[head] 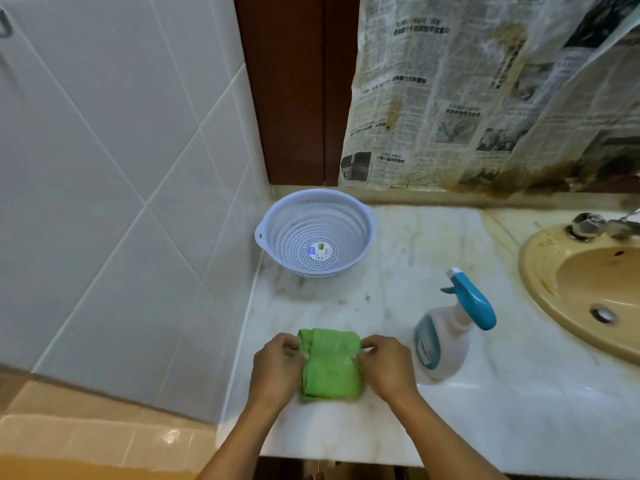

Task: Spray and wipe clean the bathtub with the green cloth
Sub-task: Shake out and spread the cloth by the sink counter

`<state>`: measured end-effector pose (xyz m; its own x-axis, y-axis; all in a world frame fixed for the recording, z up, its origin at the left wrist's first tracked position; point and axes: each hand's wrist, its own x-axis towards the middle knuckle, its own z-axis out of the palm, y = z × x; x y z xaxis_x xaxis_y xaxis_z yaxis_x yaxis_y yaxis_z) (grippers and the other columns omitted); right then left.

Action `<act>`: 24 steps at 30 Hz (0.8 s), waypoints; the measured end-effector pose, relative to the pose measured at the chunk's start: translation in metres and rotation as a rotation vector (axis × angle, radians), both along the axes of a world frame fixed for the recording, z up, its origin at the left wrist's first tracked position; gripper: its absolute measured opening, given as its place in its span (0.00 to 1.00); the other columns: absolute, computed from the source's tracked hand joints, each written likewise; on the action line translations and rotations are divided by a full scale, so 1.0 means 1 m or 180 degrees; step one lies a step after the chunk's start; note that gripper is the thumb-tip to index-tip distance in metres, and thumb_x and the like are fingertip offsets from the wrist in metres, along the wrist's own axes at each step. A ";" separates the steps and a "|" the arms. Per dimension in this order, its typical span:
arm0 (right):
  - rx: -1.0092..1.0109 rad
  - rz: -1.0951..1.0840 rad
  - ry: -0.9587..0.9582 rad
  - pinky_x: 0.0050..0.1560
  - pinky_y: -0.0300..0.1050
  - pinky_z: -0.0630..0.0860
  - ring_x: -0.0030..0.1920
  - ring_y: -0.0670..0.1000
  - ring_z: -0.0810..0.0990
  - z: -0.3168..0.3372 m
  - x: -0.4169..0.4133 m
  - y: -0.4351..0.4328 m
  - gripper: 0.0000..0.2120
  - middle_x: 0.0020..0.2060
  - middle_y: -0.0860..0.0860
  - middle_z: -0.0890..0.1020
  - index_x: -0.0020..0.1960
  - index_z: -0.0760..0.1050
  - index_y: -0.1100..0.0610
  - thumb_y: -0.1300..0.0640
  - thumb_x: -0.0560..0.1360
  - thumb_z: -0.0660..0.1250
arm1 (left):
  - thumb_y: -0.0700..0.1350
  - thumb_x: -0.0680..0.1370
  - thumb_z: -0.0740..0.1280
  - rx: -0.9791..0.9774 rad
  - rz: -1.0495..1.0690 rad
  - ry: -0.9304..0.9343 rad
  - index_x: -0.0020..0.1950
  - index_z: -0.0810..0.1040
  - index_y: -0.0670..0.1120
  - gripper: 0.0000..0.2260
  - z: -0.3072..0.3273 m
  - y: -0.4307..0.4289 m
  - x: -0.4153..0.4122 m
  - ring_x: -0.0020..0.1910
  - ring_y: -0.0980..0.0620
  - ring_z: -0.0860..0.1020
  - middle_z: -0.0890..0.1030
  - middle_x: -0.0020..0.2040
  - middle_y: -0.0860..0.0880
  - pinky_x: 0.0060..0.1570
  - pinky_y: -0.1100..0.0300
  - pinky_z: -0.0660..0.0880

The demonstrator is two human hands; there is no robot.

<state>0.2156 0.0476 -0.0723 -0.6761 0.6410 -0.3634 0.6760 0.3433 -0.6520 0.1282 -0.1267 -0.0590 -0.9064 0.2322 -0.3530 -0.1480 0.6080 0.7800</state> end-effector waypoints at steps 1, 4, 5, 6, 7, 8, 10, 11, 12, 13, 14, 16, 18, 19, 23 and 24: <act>0.0106 0.0010 -0.0065 0.43 0.35 0.71 0.45 0.46 0.81 -0.001 -0.002 -0.002 0.12 0.49 0.48 0.87 0.56 0.85 0.52 0.56 0.73 0.74 | 0.39 0.77 0.72 -0.0093 -0.0030 0.0031 0.47 0.81 0.51 0.07 -0.004 -0.001 -0.003 0.46 0.55 0.80 0.83 0.45 0.54 0.40 0.72 0.71; 0.0513 0.0199 -0.0064 0.47 0.40 0.71 0.53 0.50 0.79 0.006 -0.008 -0.010 0.14 0.54 0.48 0.78 0.60 0.80 0.53 0.55 0.75 0.71 | 0.39 0.77 0.71 -0.0283 -0.0183 0.0086 0.38 0.83 0.52 0.11 -0.015 -0.004 -0.009 0.44 0.58 0.79 0.83 0.44 0.51 0.41 0.72 0.69; 0.0646 0.0347 -0.0014 0.47 0.41 0.70 0.54 0.51 0.78 0.009 -0.010 -0.015 0.13 0.52 0.47 0.74 0.60 0.79 0.52 0.55 0.76 0.70 | 0.40 0.77 0.71 -0.0303 -0.0252 0.0065 0.35 0.82 0.53 0.12 -0.017 -0.005 -0.011 0.43 0.58 0.79 0.83 0.44 0.49 0.42 0.69 0.72; 0.0698 0.0539 0.0066 0.48 0.41 0.70 0.55 0.51 0.78 0.012 -0.013 -0.020 0.12 0.51 0.46 0.72 0.60 0.79 0.52 0.53 0.76 0.70 | 0.40 0.78 0.70 -0.0294 -0.0317 0.0055 0.34 0.81 0.53 0.14 -0.017 -0.006 -0.012 0.42 0.57 0.79 0.82 0.44 0.47 0.42 0.65 0.73; 0.0653 0.0748 0.0147 0.49 0.41 0.71 0.55 0.51 0.78 0.014 -0.016 -0.026 0.13 0.50 0.46 0.72 0.59 0.80 0.51 0.52 0.76 0.71 | 0.41 0.78 0.70 -0.0260 -0.0356 0.0053 0.33 0.81 0.53 0.14 -0.015 -0.007 -0.012 0.42 0.56 0.79 0.82 0.44 0.47 0.40 0.65 0.72; 0.0549 0.0931 0.0190 0.50 0.41 0.72 0.55 0.50 0.78 0.017 -0.019 -0.033 0.14 0.51 0.46 0.74 0.60 0.80 0.51 0.49 0.76 0.72 | 0.40 0.79 0.69 -0.0202 -0.0375 0.0064 0.34 0.81 0.53 0.14 -0.011 -0.007 -0.011 0.42 0.56 0.79 0.83 0.43 0.48 0.39 0.66 0.70; 0.0416 0.1084 0.0151 0.52 0.42 0.75 0.55 0.49 0.78 0.019 -0.023 -0.042 0.18 0.53 0.47 0.75 0.62 0.80 0.51 0.44 0.75 0.72 | 0.39 0.80 0.69 -0.0018 -0.0365 0.0104 0.36 0.82 0.51 0.13 -0.002 -0.008 -0.010 0.39 0.58 0.79 0.83 0.40 0.51 0.36 0.70 0.69; 0.0432 0.1064 0.0142 0.52 0.43 0.76 0.55 0.49 0.78 0.019 -0.025 -0.044 0.19 0.54 0.47 0.76 0.62 0.79 0.51 0.43 0.75 0.72 | 0.38 0.80 0.70 0.0069 -0.0362 0.0125 0.37 0.82 0.50 0.13 0.001 -0.009 -0.009 0.37 0.59 0.78 0.83 0.39 0.51 0.35 0.70 0.70; 0.0491 0.1033 0.0143 0.52 0.43 0.76 0.55 0.49 0.78 0.020 -0.026 -0.046 0.18 0.53 0.47 0.76 0.60 0.80 0.51 0.43 0.75 0.72 | 0.38 0.80 0.70 0.0129 -0.0366 0.0137 0.37 0.82 0.50 0.12 0.005 -0.010 -0.008 0.35 0.60 0.78 0.83 0.38 0.51 0.35 0.71 0.71; 0.0566 0.0997 0.0138 0.51 0.44 0.76 0.53 0.48 0.78 0.023 -0.027 -0.047 0.15 0.52 0.47 0.77 0.57 0.80 0.51 0.44 0.75 0.71 | 0.38 0.80 0.70 0.0174 -0.0370 0.0134 0.37 0.82 0.50 0.12 0.008 -0.012 -0.007 0.35 0.61 0.78 0.83 0.37 0.52 0.36 0.71 0.71; 0.0642 0.0972 0.0134 0.49 0.44 0.77 0.51 0.49 0.78 0.026 -0.028 -0.048 0.11 0.50 0.47 0.78 0.52 0.81 0.51 0.46 0.75 0.70 | 0.38 0.80 0.70 0.0214 -0.0374 0.0128 0.37 0.82 0.50 0.13 0.011 -0.012 -0.006 0.35 0.61 0.78 0.83 0.36 0.53 0.36 0.71 0.71; 0.0684 0.0942 0.0125 0.42 0.47 0.77 0.43 0.50 0.79 0.032 -0.030 -0.049 0.07 0.42 0.49 0.80 0.40 0.80 0.55 0.52 0.74 0.68 | 0.38 0.80 0.71 0.0283 -0.0397 0.0118 0.36 0.81 0.51 0.13 0.017 -0.013 -0.004 0.35 0.62 0.78 0.82 0.35 0.55 0.37 0.72 0.71; 0.0551 0.0827 0.0189 0.35 0.44 0.73 0.34 0.50 0.77 0.035 -0.028 -0.044 0.10 0.32 0.51 0.78 0.32 0.76 0.57 0.55 0.71 0.67 | 0.39 0.80 0.71 0.0361 -0.0385 0.0150 0.37 0.82 0.50 0.13 0.024 -0.013 -0.003 0.36 0.61 0.79 0.83 0.35 0.56 0.37 0.72 0.71; 0.0420 0.0668 0.0283 0.34 0.41 0.72 0.32 0.50 0.76 0.038 -0.026 -0.039 0.10 0.29 0.52 0.78 0.31 0.75 0.57 0.57 0.70 0.68 | 0.39 0.79 0.71 0.0412 -0.0355 0.0175 0.37 0.82 0.50 0.12 0.028 -0.014 -0.004 0.37 0.61 0.80 0.83 0.36 0.55 0.38 0.72 0.71; -0.0055 -0.0071 0.0700 0.33 0.42 0.72 0.29 0.49 0.73 0.046 -0.007 -0.013 0.08 0.28 0.56 0.79 0.33 0.79 0.61 0.60 0.70 0.69 | 0.37 0.79 0.72 0.0657 0.0003 0.0342 0.39 0.84 0.49 0.11 0.045 -0.023 -0.013 0.38 0.60 0.82 0.85 0.37 0.54 0.40 0.71 0.73; -0.0097 -0.0186 0.0681 0.31 0.41 0.69 0.28 0.48 0.71 0.046 -0.002 -0.008 0.08 0.27 0.56 0.77 0.34 0.78 0.62 0.60 0.70 0.68 | 0.37 0.78 0.73 0.0649 0.0066 0.0465 0.39 0.84 0.50 0.10 0.049 -0.024 -0.016 0.37 0.62 0.81 0.85 0.37 0.54 0.39 0.74 0.72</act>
